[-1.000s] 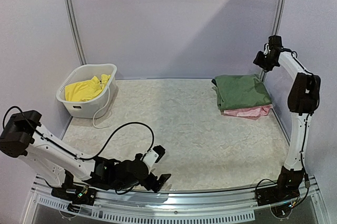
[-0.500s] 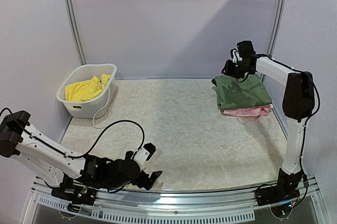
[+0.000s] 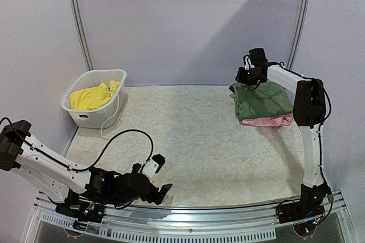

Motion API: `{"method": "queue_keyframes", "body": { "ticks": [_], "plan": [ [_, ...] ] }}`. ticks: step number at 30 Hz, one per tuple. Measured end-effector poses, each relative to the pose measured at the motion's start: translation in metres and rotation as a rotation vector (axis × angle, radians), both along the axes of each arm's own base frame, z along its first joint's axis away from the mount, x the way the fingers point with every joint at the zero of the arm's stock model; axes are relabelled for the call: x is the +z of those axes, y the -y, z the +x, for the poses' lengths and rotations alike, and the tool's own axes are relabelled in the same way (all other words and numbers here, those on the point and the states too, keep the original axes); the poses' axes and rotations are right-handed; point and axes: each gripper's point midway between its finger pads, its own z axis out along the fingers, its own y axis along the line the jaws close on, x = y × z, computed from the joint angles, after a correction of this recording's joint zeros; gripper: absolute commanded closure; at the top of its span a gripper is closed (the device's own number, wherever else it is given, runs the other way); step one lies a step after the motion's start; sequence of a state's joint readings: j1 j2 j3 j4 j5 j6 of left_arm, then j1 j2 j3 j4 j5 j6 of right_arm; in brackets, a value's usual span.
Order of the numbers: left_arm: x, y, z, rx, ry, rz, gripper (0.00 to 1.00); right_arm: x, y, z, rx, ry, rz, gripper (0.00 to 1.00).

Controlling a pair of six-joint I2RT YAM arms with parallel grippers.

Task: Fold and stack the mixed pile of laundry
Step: Smooth out the square-folded tank top at the corner of the board.

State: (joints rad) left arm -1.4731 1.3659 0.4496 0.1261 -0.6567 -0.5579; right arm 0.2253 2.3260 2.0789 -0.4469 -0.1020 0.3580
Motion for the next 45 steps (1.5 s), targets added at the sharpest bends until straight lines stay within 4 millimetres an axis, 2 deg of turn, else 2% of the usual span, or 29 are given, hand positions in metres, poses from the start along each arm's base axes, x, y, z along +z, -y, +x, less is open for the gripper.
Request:
{"method": "queue_keyframes", "body": {
  "ticks": [3, 9, 14, 18, 27, 29, 33, 36, 39, 42, 45],
  "plan": [
    [0.0, -0.002, 0.001, 0.015, 0.0, -0.001, 0.04, -0.033, 0.009, 0.006, -0.018, -0.05, -0.01, 0.74],
    [-0.002, -0.005, 0.003, 0.031, 0.006, 0.007, 0.04, -0.062, 0.029, 0.022, -0.035, -0.088, 0.025, 0.73],
    [-0.005, -0.001, 0.005, 0.035, 0.012, 0.035, 0.03, -0.06, 0.034, 0.037, -0.017, -0.069, 0.09, 0.7],
    [-0.003, 0.006, 0.006, 0.034, 0.017, 0.041, 0.02, -0.053, 0.033, 0.042, 0.01, -0.056, 0.131, 0.68],
    [0.004, 0.013, 0.008, 0.034, 0.03, 0.057, 0.0, -0.034, 0.02, 0.037, 0.056, -0.047, 0.164, 0.58],
    [0.006, 0.012, 0.009, 0.037, 0.038, 0.074, 0.0, -0.024, 0.014, 0.03, 0.067, -0.048, 0.158, 0.58],
    [0.01, 0.011, 0.01, 0.043, 0.047, 0.107, 0.0, 0.019, -0.008, 0.007, 0.112, -0.016, 0.153, 0.58],
    [0.014, 0.01, 0.012, 0.05, 0.057, 0.127, 0.0, 0.057, -0.036, -0.022, 0.164, 0.024, 0.148, 0.58],
    [0.019, 0.007, 0.014, 0.055, 0.068, 0.145, 0.0, 0.086, -0.063, -0.052, 0.219, 0.062, 0.143, 0.57],
    [0.027, 0.001, 0.015, 0.06, 0.085, 0.159, 0.01, 0.095, -0.083, -0.084, 0.259, 0.076, 0.134, 0.56],
    [0.038, -0.002, 0.018, 0.07, 0.104, 0.165, 0.01, 0.086, -0.095, -0.121, 0.284, 0.051, 0.117, 0.5]
  ]
}}
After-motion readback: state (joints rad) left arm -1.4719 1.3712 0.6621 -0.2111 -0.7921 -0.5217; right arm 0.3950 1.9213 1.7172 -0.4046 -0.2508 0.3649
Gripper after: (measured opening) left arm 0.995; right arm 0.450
